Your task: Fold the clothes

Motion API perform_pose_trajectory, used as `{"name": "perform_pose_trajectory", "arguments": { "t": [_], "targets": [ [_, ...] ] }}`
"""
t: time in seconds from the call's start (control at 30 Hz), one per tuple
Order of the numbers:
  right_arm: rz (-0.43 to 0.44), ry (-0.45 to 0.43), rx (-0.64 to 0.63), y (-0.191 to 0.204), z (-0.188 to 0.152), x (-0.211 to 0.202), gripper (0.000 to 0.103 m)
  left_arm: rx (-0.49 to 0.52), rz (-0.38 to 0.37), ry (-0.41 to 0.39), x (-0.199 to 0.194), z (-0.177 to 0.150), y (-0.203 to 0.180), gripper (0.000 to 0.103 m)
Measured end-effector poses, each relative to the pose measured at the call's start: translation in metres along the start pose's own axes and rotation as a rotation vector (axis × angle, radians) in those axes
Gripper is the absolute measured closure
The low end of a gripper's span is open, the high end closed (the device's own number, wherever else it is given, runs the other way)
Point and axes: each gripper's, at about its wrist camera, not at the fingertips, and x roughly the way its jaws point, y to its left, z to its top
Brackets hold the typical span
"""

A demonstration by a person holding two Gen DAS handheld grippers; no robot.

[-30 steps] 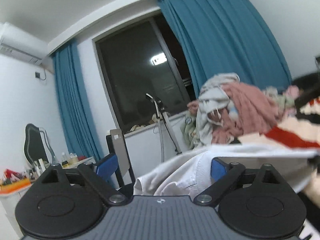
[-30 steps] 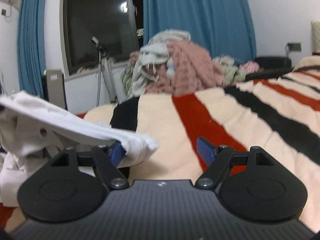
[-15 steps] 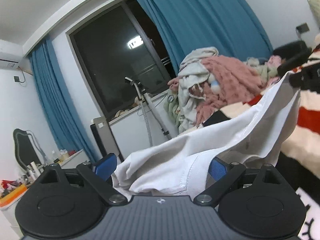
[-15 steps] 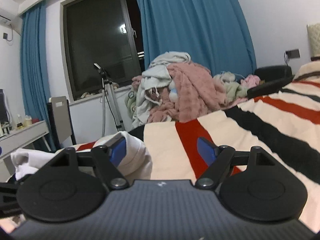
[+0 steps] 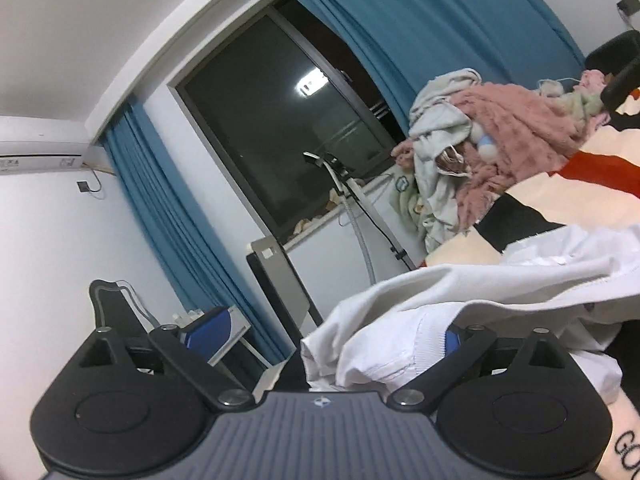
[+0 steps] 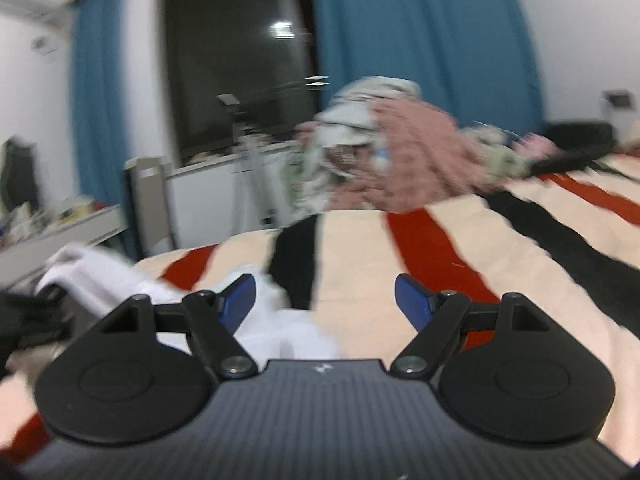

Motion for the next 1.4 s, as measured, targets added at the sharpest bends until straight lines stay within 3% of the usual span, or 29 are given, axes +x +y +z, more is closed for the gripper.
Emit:
{"name": "perform_pose_trajectory", "arguments": {
  "t": [0.13,0.23,0.37,0.47,0.57,0.73,0.83,1.03,1.13,1.27,1.4],
  "targets": [
    [0.104,0.029,-0.241,0.042,-0.016,0.001,0.026,-0.024,0.011,-0.006,-0.005,0.005,0.003,0.003],
    [0.036,0.09,-0.39,0.062,-0.031,0.011,0.026,-0.046,0.008,0.0,-0.008,0.006,0.004,0.003],
    [-0.167,0.127,-0.262,0.038,-0.026,0.025,0.026,-0.052,0.011,0.007,-0.012,0.008,0.004,0.003],
    [-0.263,0.111,-0.067,0.003,-0.015,0.023,0.026,-0.063,0.024,-0.006,-0.017,0.009,0.004,0.002],
    [-0.307,0.009,0.075,-0.017,-0.003,0.005,0.025,-0.09,0.007,-0.036,-0.024,0.012,0.006,0.0],
    [-0.36,-0.214,0.003,-0.001,0.015,-0.026,0.025,-0.061,-0.013,-0.086,-0.037,0.016,-0.003,0.0],
    [-0.349,-0.277,-0.031,0.006,0.02,-0.036,0.025,-0.025,-0.03,-0.096,-0.038,0.013,-0.011,0.0],
    [-0.324,-0.34,-0.079,0.018,0.022,-0.048,0.025,0.037,-0.026,-0.086,-0.021,0.006,-0.031,0.0],
    [-0.313,-0.329,-0.103,0.024,0.021,-0.051,0.025,0.045,-0.028,-0.097,-0.015,0.002,-0.033,0.0],
    [-0.311,-0.334,-0.122,0.029,0.02,-0.054,0.025,0.089,-0.089,-0.14,-0.014,0.002,-0.039,0.0],
    [-0.31,-0.346,-0.146,0.035,0.018,-0.057,0.025,0.107,-0.06,-0.159,-0.009,0.002,-0.046,0.0]
  ]
}}
